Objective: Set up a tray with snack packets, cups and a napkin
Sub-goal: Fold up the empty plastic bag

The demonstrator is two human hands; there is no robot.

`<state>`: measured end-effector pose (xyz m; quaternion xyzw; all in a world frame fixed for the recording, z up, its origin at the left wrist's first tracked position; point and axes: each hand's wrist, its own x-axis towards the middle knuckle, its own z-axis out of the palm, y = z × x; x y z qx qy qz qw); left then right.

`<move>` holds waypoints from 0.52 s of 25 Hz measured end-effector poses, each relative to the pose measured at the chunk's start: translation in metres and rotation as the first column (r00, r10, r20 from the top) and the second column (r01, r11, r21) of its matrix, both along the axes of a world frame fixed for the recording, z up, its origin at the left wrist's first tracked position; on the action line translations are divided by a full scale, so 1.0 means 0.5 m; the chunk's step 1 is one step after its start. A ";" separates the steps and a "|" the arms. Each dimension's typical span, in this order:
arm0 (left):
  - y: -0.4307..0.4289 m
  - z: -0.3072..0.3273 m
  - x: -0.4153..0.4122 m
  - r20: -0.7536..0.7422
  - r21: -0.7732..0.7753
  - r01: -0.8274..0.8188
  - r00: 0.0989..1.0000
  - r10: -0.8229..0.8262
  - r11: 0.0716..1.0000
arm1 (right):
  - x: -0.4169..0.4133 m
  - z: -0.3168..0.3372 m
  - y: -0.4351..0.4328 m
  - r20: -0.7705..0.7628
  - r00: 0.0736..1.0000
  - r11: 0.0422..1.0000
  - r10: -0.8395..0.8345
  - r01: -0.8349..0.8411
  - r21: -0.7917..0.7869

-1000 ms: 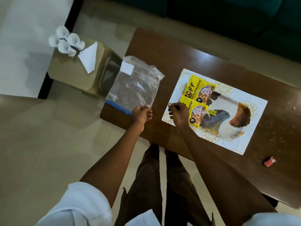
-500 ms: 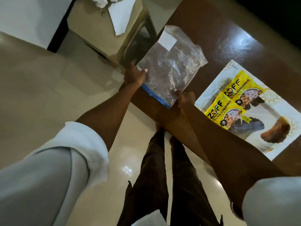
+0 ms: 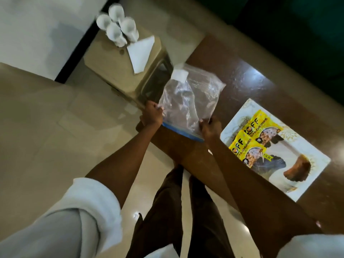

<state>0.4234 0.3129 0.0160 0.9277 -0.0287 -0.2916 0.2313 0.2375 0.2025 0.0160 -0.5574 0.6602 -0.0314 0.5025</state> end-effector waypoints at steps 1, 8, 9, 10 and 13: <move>-0.001 0.024 -0.001 -0.047 -0.034 -0.050 0.998 0.048 0.998 | -0.009 0.021 -0.012 -0.005 1.000 1.000 -0.013 0.013 -0.024; -0.156 0.351 0.025 -0.300 -0.493 -0.266 0.946 0.125 0.828 | -0.077 0.349 -0.183 0.325 0.900 0.945 -0.289 0.322 -0.051; -0.186 0.397 0.017 -0.316 -0.535 -0.244 0.946 0.076 0.809 | -0.093 0.397 -0.202 0.384 0.881 0.946 -0.276 0.319 -0.053; -0.214 0.439 0.005 -0.330 -0.569 -0.214 0.944 0.018 0.794 | -0.110 0.438 -0.219 0.410 0.878 0.952 -0.248 0.299 -0.065; -0.298 0.580 -0.060 -0.358 -0.704 -0.142 0.917 -0.176 0.695 | -0.202 0.580 -0.280 0.405 0.881 0.952 -0.246 0.298 -0.070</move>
